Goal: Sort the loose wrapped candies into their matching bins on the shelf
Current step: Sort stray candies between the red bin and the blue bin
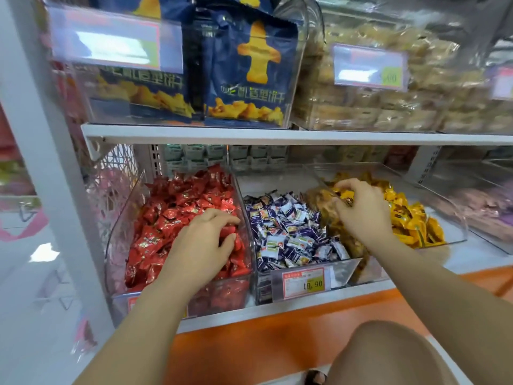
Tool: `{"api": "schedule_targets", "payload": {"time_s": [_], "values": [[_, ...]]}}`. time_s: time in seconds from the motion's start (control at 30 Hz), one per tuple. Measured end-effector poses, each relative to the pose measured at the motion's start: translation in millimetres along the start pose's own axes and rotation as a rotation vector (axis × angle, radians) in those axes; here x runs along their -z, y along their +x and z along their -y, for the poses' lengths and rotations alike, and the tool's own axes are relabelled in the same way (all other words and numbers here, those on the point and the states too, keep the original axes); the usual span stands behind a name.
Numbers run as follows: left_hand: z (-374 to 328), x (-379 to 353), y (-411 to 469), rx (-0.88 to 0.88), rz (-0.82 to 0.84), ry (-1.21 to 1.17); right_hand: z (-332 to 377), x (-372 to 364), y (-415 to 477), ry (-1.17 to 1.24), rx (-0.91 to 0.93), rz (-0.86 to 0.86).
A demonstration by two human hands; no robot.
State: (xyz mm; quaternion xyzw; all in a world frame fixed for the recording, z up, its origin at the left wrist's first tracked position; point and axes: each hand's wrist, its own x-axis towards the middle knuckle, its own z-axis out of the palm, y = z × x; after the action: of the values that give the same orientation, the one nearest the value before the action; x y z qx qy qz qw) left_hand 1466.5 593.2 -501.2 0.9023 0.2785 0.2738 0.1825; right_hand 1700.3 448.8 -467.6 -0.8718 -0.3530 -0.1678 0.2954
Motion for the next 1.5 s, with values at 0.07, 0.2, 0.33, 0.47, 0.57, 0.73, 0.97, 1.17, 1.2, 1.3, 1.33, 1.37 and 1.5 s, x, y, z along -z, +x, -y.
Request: {"api": "schedule_targets", "payload": {"time_s": [0.07, 0.2, 0.33, 0.47, 0.57, 0.73, 0.97, 1.17, 1.2, 1.3, 1.33, 1.37, 1.5], "values": [[4.0, 8.5, -4.8, -0.014, -0.04, 0.005, 21.9, -4.7, -6.6, 0.051, 0.098, 0.032], [21.7, 33.6, -22.1, -0.034, -0.137, -0.025, 77.2, -14.2, -22.2, 0.176, 0.283, 0.183], [48.3, 64.0, -47.5, -0.045, -0.217, -0.068, 141.7, -28.3, -37.1, 0.281, 0.471, 0.342], [64.0, 86.9, -70.3, -0.065, -0.255, -0.124, 194.8, -58.5, -40.8, 0.233, 0.678, 0.561], [74.8, 99.9, -81.6, -0.075, -0.331, -0.133, 227.5, -86.4, -34.2, 0.114, 0.761, 0.634], [92.0, 113.3, -85.7, -0.016, -0.422, -0.146, 260.7, -121.1, -22.4, 0.076, 0.738, 0.698], [96.0, 116.5, -82.5, -0.037, -0.431, -0.162, 235.2, -123.0, -32.0, -0.086, 0.815, 0.818], [92.7, 116.0, -82.5, -0.028, -0.427, -0.163, 206.5, -80.7, -34.2, -0.251, 0.939, 0.833], [92.4, 115.9, -82.8, -0.023, -0.43, -0.165, 203.3, -74.0, -33.9, -0.275, 0.955, 0.831], [90.8, 115.2, -83.3, -0.015, -0.437, -0.177, 196.0, -56.1, -29.9, -0.337, 0.966, 0.842], [90.2, 114.8, -83.2, -0.013, -0.44, -0.18, 196.1, -51.8, -27.5, -0.353, 0.958, 0.852], [89.8, 114.4, -83.0, -0.011, -0.443, -0.18, 198.2, -48.4, -25.2, -0.346, 0.945, 0.861], [88.5, 112.6, -79.8, -0.01, -0.47, -0.195, 225.7, -60.4, -17.4, -0.051, 0.891, 0.762]]}}
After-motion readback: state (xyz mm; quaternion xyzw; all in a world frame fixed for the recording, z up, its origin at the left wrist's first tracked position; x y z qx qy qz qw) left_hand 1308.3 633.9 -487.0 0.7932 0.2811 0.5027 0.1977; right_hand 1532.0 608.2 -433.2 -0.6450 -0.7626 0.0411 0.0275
